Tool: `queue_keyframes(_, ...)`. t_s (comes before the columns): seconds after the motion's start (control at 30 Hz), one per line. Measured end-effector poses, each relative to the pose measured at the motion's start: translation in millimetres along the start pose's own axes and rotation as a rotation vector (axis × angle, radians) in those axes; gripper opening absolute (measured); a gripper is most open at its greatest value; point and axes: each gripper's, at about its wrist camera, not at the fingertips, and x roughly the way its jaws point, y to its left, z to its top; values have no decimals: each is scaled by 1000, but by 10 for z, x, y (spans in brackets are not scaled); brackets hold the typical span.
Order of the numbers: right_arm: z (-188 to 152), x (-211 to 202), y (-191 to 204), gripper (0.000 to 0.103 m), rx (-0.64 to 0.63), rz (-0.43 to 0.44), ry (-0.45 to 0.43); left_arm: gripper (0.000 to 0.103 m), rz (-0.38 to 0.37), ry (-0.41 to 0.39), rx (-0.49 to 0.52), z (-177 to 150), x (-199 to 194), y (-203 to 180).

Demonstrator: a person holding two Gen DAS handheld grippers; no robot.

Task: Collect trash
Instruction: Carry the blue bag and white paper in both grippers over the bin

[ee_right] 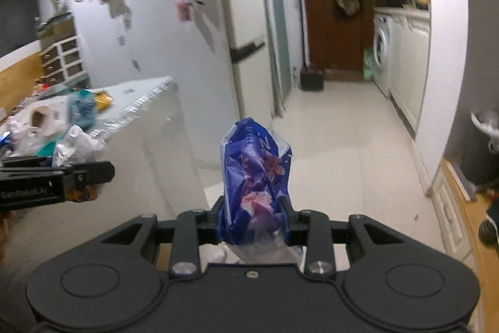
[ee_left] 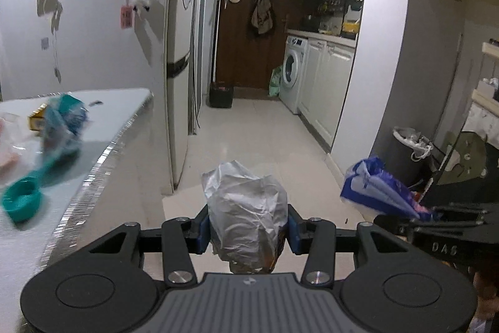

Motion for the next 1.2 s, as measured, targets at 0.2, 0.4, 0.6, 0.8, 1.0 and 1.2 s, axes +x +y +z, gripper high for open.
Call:
queue_keyframes(0.2, 5, 518, -155, 34, 72, -20, 79, 47, -14, 65, -2, -23, 630, -75)
queue_keyframes(0.4, -97, 1022, -385, 35, 163, -8, 151, 47, -23, 179, -17, -212, 1297, -46)
queue_keyframes(0.6, -393, 1585, -556, 35, 198, -64, 260, 47, -23, 308, -62, -572, 1971, 132)
queue_keyframes(0.8, -708, 2134, -579, 36, 177, -62, 345, 47, -23, 407, -110, -925, 2507, 331)
queue_keyframes(1.0, -1039, 2638, -574, 37, 138, -57, 451, 47, -2, 475, -146, -1267, 2991, 429)
queue_keyframes(1.2, -1409, 3122, -617, 37, 149, -69, 536, 48, -4, 594, -158, -1675, 3377, 511)
